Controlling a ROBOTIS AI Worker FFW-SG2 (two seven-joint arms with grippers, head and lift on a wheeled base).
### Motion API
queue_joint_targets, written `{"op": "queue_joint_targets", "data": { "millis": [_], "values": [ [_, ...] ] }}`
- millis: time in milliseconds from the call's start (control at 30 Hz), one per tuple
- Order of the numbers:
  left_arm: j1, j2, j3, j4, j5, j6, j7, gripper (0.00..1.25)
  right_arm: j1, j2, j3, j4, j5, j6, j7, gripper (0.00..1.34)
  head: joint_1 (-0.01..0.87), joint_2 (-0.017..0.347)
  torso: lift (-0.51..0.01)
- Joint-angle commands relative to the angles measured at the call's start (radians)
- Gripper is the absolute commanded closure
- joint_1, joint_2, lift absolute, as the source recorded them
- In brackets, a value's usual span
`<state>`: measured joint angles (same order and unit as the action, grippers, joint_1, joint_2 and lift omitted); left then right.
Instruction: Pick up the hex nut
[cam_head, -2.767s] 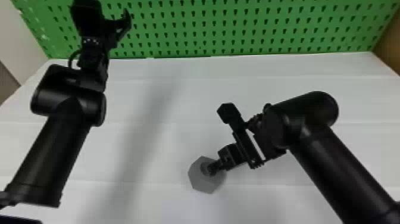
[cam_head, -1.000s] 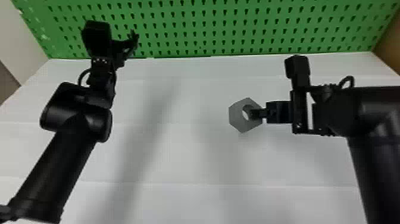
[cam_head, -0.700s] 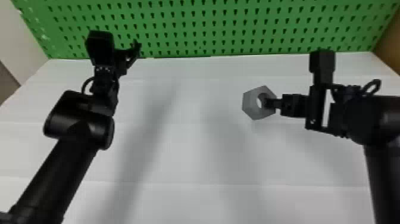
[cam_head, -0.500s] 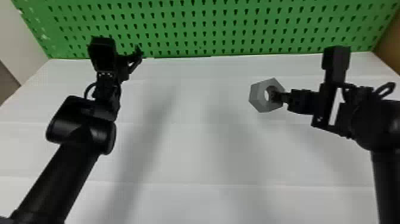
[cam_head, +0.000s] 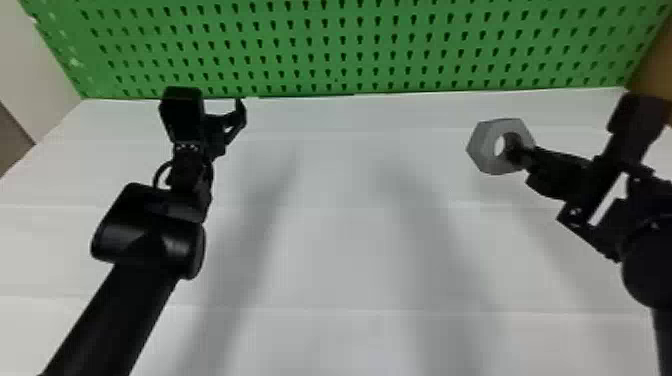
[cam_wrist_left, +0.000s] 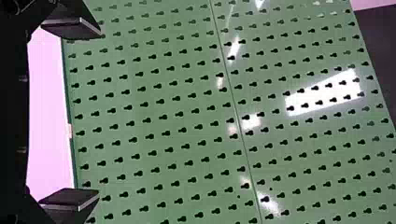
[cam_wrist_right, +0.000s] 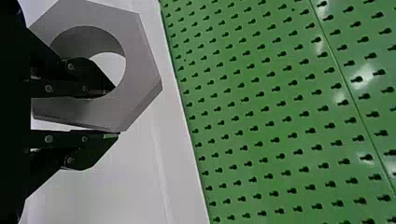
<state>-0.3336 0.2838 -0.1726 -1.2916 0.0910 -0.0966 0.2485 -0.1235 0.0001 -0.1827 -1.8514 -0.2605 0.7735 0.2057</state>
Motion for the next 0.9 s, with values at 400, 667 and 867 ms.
{"op": "queue_joint_targets", "data": {
  "millis": [400,667,867],
  "values": [
    [0.047,-0.032,0.013,-0.002,0.03,-0.003,0.0,0.09,0.163,0.001,-0.008,0.011,0.193,-0.425,-0.074,1.11,0.785,0.14,-0.092],
    [0.062,-0.041,0.018,-0.002,0.036,-0.008,-0.002,0.09,0.212,0.001,-0.009,0.08,0.207,-0.645,-0.111,1.11,0.785,0.14,-0.092],
    [0.073,-0.046,0.019,-0.003,0.047,-0.014,-0.002,0.09,0.232,0.001,-0.009,0.138,0.191,-0.754,-0.118,1.11,0.785,0.14,-0.092]
  ]
}}
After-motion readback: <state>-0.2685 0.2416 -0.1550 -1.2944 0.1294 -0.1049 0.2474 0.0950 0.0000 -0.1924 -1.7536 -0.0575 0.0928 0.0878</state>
